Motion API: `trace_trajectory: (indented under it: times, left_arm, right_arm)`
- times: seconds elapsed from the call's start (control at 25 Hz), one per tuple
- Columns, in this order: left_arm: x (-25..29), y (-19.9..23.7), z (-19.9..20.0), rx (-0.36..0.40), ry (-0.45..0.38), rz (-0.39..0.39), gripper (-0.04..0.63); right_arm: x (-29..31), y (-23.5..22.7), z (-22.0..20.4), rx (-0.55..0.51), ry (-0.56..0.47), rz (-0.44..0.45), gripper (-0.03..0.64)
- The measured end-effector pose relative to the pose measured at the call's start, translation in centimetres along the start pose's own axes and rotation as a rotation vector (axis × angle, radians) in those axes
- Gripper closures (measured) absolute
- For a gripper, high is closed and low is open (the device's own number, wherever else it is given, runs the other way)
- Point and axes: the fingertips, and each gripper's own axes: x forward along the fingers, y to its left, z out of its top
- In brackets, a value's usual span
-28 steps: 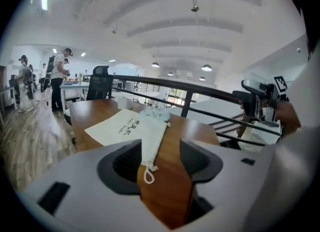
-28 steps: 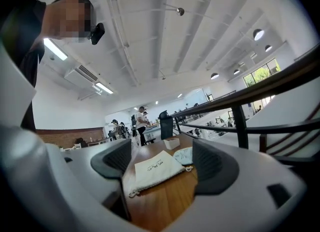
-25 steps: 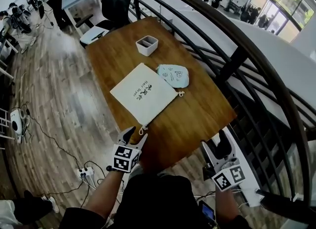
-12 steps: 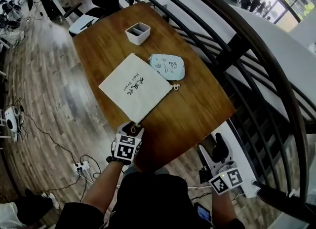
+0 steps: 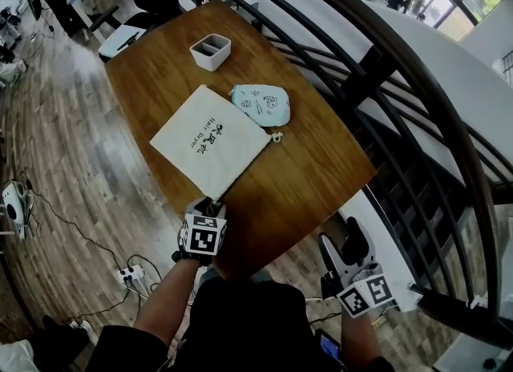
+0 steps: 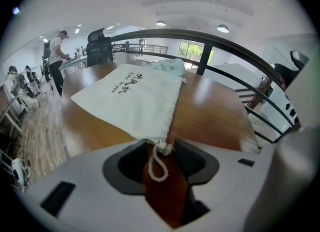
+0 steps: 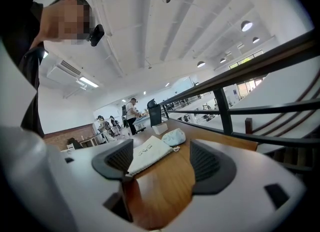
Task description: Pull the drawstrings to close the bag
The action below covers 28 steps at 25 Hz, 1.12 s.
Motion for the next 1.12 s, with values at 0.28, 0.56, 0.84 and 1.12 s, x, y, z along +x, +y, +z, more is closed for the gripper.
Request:
trace_trajectory:
  times: [0.28,0.56,0.84,1.12]
  left_arm:
    - [-1.1,0.0,-0.9,0.016,0.044,-0.055,0.541]
    - [-5.6,-0.9,-2.4,0.109,0.014,-0.158,0.543]
    - [-8.6,1.2,-4.3,0.151,0.021,-0.212,0.543]
    - [-11.2,3.6,-5.7,0.124,0.013,-0.201,0.543]
  right_arm:
    - [1.2,1.9,-1.3,-0.035,0.027,0.026,0.279]
    - [5.6,3.7,-6.2,-0.144,0.201,0.056,0.289]
    - [10.6,3.4,-10.1,-0.356,0.377,0.087,0.315]
    - [14.7,3.3,-14.8,-0.609,0.611,0.202,0.354]
